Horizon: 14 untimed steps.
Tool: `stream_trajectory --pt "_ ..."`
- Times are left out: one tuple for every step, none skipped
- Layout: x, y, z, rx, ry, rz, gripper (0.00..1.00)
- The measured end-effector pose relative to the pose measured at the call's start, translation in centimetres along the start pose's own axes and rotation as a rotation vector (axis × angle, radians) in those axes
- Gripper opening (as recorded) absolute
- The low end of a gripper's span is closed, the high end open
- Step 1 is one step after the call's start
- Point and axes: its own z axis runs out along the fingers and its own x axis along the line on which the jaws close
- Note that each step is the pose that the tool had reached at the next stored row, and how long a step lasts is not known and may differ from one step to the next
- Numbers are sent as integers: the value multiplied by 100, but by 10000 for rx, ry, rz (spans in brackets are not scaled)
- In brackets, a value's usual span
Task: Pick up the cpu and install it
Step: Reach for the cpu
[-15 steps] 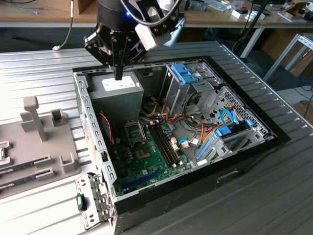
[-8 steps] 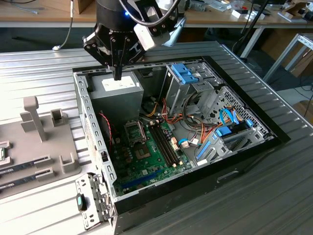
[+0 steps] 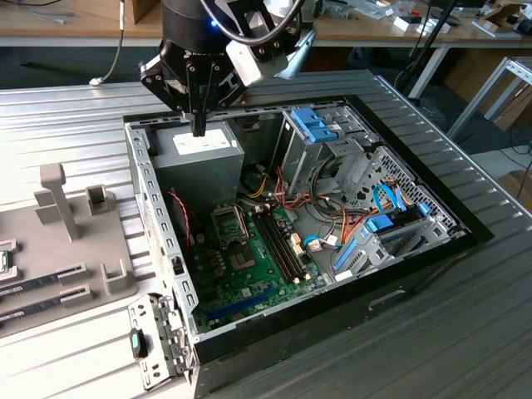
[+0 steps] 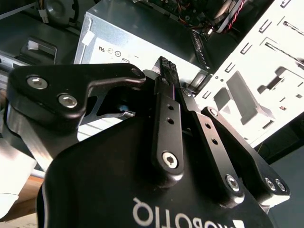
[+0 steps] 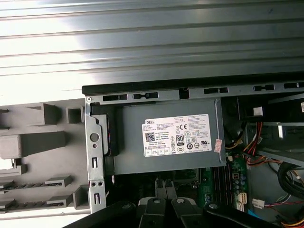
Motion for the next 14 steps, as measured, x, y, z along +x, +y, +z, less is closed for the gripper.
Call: stream_trajectory --pt "4 0 0 0 0 1 11" --pt "10 -1 0 -1 -1 2 11" --pt "14 -1 0 -1 -1 0 11" --pt "20 -2 0 0 0 0 11" --pt "29 -2 0 -1 -1 0 11" --pt "42 -3 0 0 0 0 11" --pt "53 -4 0 -1 -1 0 11" --pt "62 -5 0 -1 -1 0 11" --pt "66 -5 0 0 -1 0 11" --pt "72 -5 0 0 -1 0 11" --pt "89 -7 -1 0 0 0 11" --pt "104 -8 -1 0 0 1 11" --pt "111 -8 -1 0 -1 1 11" --pt "124 -9 -1 0 0 1 11"
